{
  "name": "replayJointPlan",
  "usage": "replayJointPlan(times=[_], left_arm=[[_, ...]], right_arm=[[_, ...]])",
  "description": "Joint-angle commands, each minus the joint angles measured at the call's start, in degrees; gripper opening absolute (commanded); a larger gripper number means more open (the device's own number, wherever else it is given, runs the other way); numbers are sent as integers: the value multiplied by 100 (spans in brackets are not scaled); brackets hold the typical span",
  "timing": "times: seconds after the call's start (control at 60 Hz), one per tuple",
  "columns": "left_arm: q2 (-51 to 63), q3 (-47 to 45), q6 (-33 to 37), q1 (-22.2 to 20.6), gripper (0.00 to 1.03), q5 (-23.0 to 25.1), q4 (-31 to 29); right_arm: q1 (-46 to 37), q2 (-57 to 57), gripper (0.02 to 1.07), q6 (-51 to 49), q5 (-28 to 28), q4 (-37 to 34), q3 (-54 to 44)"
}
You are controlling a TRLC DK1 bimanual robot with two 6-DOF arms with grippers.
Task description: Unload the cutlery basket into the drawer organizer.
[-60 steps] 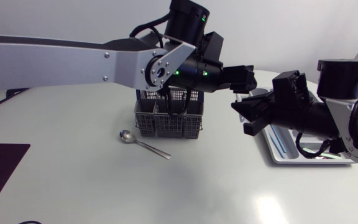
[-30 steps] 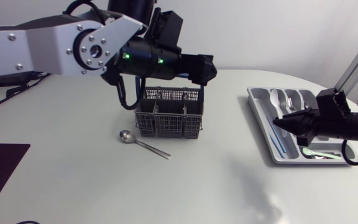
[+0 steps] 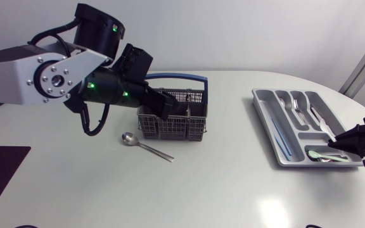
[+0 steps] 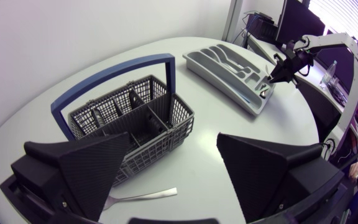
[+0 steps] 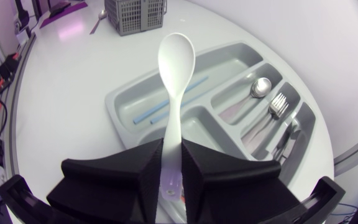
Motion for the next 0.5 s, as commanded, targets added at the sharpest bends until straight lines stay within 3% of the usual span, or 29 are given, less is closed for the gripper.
replayJointPlan(times=[0.0,0.117,0.3,0.4,0.483], left_arm=[[-133,-241,217,92,99,-30,-32],[-300,-373,296,163,99,-30,-119],[-476,-584,472,268,99,-30,-295],[-581,-716,568,268,99,-30,-348],[-669,-812,656,303,99,-30,-427]], right_arm=[[-98,329,8,-717,241,-46,237],[-177,416,8,-1376,681,51,246],[-98,425,8,-1710,1331,1158,-70],[-36,408,9,-1860,1612,1220,-62],[34,408,16,-1895,1823,1220,-53]])
